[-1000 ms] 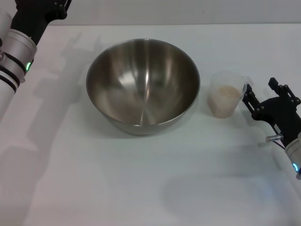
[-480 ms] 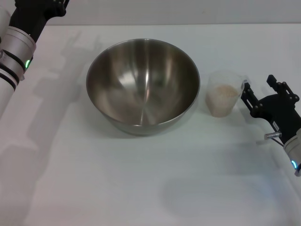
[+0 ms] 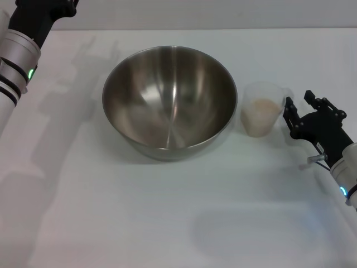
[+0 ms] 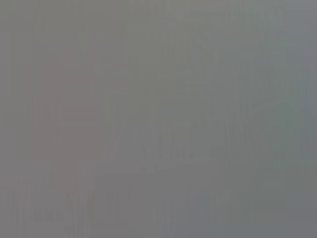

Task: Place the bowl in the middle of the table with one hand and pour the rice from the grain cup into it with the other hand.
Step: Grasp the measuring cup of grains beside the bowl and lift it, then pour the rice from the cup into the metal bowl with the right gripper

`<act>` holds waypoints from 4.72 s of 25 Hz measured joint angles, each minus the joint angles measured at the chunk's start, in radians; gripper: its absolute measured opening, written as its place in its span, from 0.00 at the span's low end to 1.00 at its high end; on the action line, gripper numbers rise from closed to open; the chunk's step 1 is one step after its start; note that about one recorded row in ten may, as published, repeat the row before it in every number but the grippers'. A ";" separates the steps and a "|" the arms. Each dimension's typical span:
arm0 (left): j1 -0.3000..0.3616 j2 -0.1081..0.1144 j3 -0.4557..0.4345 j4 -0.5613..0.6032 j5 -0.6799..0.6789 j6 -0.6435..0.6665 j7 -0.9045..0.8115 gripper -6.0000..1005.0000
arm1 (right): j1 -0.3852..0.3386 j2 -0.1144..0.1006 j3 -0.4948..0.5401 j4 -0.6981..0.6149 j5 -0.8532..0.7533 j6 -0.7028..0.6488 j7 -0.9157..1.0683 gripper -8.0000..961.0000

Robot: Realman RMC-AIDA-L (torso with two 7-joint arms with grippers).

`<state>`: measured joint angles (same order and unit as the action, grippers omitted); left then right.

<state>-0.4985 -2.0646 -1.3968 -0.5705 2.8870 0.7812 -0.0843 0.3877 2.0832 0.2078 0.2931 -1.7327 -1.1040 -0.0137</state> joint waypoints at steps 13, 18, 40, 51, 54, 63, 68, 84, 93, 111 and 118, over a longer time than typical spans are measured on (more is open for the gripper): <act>0.002 0.000 -0.005 0.000 0.000 0.010 0.000 0.57 | 0.002 0.000 0.002 0.000 -0.001 -0.009 0.000 0.15; 0.006 0.000 -0.005 0.000 0.000 0.016 0.000 0.57 | 0.004 0.000 -0.006 -0.006 -0.001 -0.022 -0.009 0.04; 0.010 0.002 -0.007 0.017 0.000 0.033 0.000 0.57 | -0.003 0.002 0.003 -0.021 0.004 -0.116 -0.010 0.01; 0.023 0.000 -0.078 0.085 0.000 0.039 0.000 0.57 | -0.003 0.000 -0.007 -0.054 -0.002 -0.251 -0.013 0.01; 0.028 0.000 -0.094 0.112 -0.002 0.053 0.004 0.57 | 0.002 0.000 -0.009 -0.067 -0.003 -0.296 -0.015 0.01; 0.057 -0.002 -0.102 0.144 -0.004 0.087 0.008 0.57 | 0.055 -0.001 -0.010 -0.091 -0.004 -0.385 -0.195 0.01; 0.080 -0.004 -0.101 0.145 -0.005 0.088 0.008 0.57 | 0.100 -0.002 -0.010 -0.095 -0.018 -0.407 -0.246 0.01; 0.120 -0.003 -0.112 0.198 -0.005 0.151 0.008 0.57 | 0.189 -0.005 -0.010 -0.132 -0.124 -0.427 -0.449 0.01; 0.120 -0.003 -0.125 0.201 -0.005 0.155 0.008 0.57 | 0.216 -0.005 -0.014 -0.182 -0.124 -0.415 -0.471 0.01; 0.124 -0.002 -0.164 0.207 -0.005 0.166 0.008 0.57 | 0.316 -0.001 -0.096 -0.182 -0.149 -0.331 -0.556 0.01; 0.123 -0.002 -0.169 0.207 -0.005 0.170 0.008 0.57 | 0.322 0.000 -0.105 -0.140 -0.180 -0.318 -0.725 0.01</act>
<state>-0.3754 -2.0663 -1.5659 -0.3634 2.8823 0.9517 -0.0766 0.7094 2.0832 0.1029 0.1535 -1.9130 -1.4220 -0.7384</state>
